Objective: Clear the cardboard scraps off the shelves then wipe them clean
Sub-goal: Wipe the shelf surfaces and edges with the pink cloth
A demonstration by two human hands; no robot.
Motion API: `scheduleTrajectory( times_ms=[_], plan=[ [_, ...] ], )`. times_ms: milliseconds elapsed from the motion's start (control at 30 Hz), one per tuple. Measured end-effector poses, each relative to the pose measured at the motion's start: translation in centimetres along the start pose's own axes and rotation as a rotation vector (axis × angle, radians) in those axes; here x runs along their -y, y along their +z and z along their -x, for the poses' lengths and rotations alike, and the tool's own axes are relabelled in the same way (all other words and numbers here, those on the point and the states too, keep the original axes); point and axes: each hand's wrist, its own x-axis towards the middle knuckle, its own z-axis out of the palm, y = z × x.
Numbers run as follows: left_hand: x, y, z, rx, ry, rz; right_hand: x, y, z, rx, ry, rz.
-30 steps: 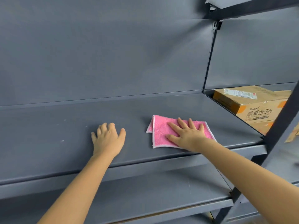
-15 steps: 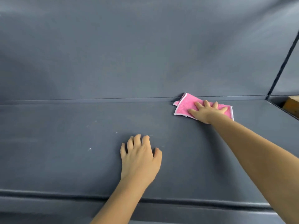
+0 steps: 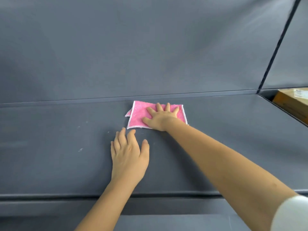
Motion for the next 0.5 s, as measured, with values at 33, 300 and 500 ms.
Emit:
scheduleTrajectory(
  times_ms=[33,300,500],
  plan=[
    [0.0,-0.1,-0.1,-0.026,-0.001,0.042,0.7,0.2,0.9,-0.001,-0.039,-0.001],
    [1.4,-3.1,0.0,-0.11,0.08,0.25,3.9,1.9,11.2,0.04,-0.178,0.024],
    [5.1,-5.7,-0.9,0.016,0.081,0.101,2.6,2.7,16.7,0.024,-0.065,0.018]
  ],
)
